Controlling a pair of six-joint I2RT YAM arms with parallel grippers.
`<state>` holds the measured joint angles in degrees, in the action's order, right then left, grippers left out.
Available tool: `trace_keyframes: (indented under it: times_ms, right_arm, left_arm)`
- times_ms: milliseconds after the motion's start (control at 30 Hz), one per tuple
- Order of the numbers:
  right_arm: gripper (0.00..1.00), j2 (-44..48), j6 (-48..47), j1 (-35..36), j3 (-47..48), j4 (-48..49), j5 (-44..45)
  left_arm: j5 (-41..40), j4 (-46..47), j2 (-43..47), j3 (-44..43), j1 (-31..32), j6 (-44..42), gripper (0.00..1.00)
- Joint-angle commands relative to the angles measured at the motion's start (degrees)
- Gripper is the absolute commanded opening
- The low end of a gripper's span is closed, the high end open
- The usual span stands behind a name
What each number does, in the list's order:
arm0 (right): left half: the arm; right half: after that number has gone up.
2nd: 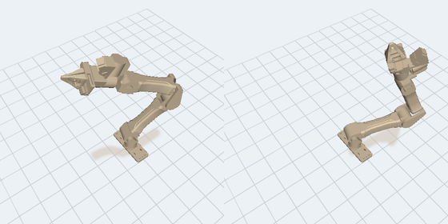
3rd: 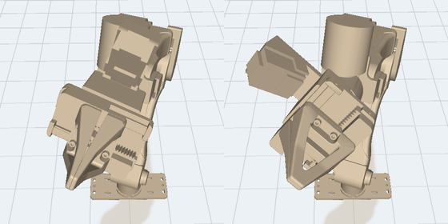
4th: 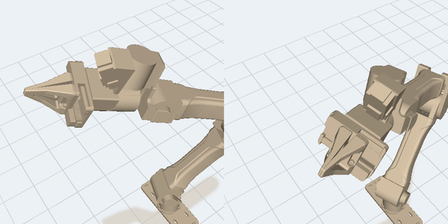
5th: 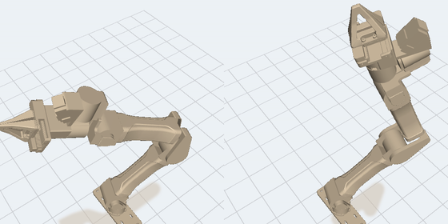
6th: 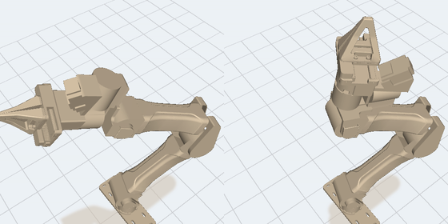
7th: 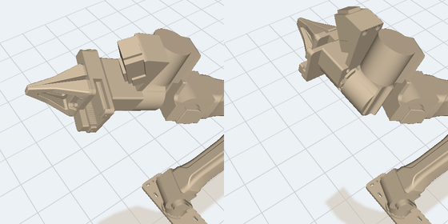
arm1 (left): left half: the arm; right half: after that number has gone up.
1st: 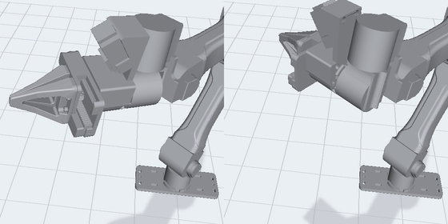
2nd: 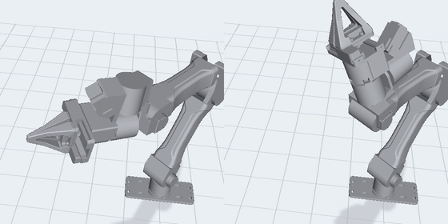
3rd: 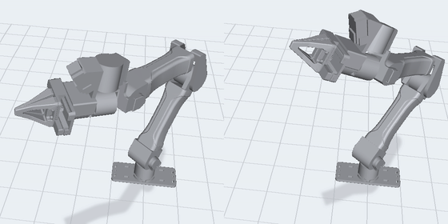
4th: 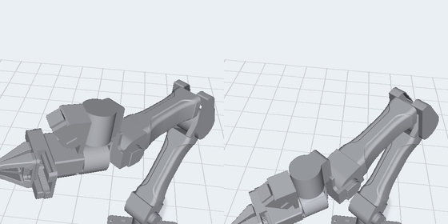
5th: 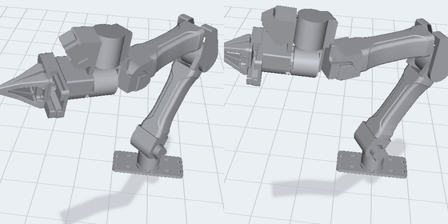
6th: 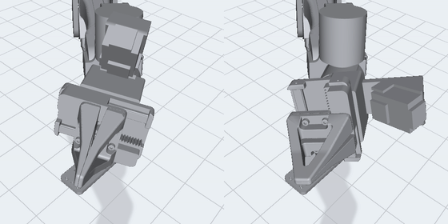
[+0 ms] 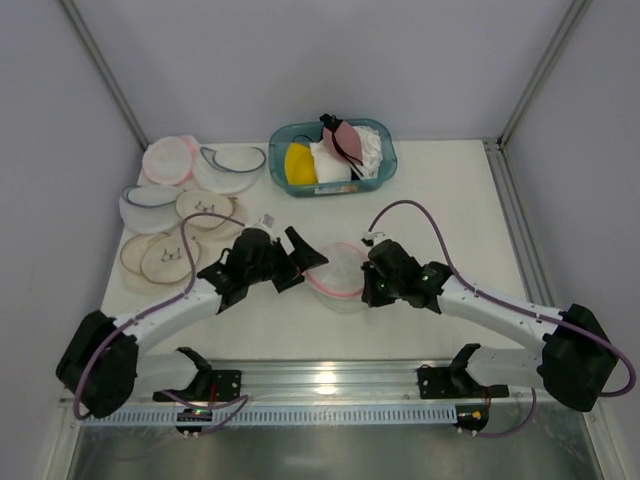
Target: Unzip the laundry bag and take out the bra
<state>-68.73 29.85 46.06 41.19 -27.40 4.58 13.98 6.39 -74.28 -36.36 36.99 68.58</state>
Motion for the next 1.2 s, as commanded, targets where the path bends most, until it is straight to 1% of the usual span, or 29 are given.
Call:
trace_keyframes:
  times_ms: [0, 33, 67, 133, 167, 233, 333, 467, 567, 600, 733, 833, 867, 933, 1100, 1167]
  right_arm:
    - [0.04, 2.5, -2.3, 0.0, -0.7, 7.3, -12.8]
    - [0.04, 2.5, -2.4, 0.1, -0.7, 7.9, -14.1]
    - [0.04, 2.4, -2.3, 0.1, -0.7, 8.1, -14.9]
    - [0.04, 2.2, -2.3, 0.1, -0.8, 9.5, -17.2]
    - [0.04, 2.0, -2.2, 0.1, -0.8, 9.8, -17.7]
    - [0.04, 1.2, -2.0, 0.2, -0.8, 10.8, -19.2]
    - [0.04, 0.4, -1.5, 0.1, -1.1, 12.5, -21.5]
    - [0.04, 0.1, -0.1, 0.1, -2.3, 16.0, -25.9]
    - [0.04, -0.7, 1.9, 0.0, -3.6, 20.3, -30.6]
    - [0.04, -1.1, 2.5, 0.1, -4.1, 22.4, -31.4]
    - [0.04, -3.2, 4.7, 0.3, -4.7, 25.8, -32.8]
    - [0.04, -4.5, 5.6, 0.9, -4.7, 27.0, -33.3]
    - [0.04, -4.7, 5.7, 1.2, -4.6, 29.2, -33.7]
    - [0.04, -5.2, 5.9, 1.6, -4.4, 29.6, -33.6]
    - [0.04, -5.9, 5.8, 1.9, -4.1, 29.9, -33.4]
    - [0.04, -5.7, 5.7, 1.9, -4.1, 29.7, -33.3]
  left_arm:
    - [-9.7, -17.1, 10.4, 1.6, -0.3, -0.9, 1.00]
    - [-12.1, -18.9, 13.2, 3.0, -0.3, -0.6, 0.99]
    - [-12.7, -20.0, 18.2, 3.7, -0.4, 0.3, 0.99]
    - [-12.2, -20.5, 22.1, 5.3, -0.4, 1.6, 0.99]
    - [-10.7, -20.3, 24.5, 6.6, -0.3, 2.3, 1.00]
    - [-9.6, -20.5, 25.1, 7.0, -0.3, 3.7, 0.99]
    - [-6.4, -19.8, 24.3, 7.7, -0.3, 5.5, 1.00]
    - [-3.6, -12.0, 23.5, 11.0, 0.1, 9.6, 0.99]
    - [-2.4, -8.1, 21.5, 12.5, 0.5, 12.5, 0.99]
    - [-1.6, -4.8, 20.8, 12.8, 1.1, 13.3, 1.00]
    - [-1.5, 0.5, 17.6, 12.8, 2.8, 17.3, 1.00]
    - [-2.6, 3.0, 15.8, 12.8, 3.7, 18.4, 1.00]
    - [-2.7, 3.8, 15.3, 13.1, 3.8, 19.2, 0.99]
    - [-3.3, 7.8, 13.7, 13.9, 4.0, 20.1, 0.99]
    - [-3.3, 9.3, 9.4, 12.1, 4.1, 19.7, 0.93]
    - [-3.5, 10.2, 7.4, 11.7, 4.1, 19.5, 0.88]
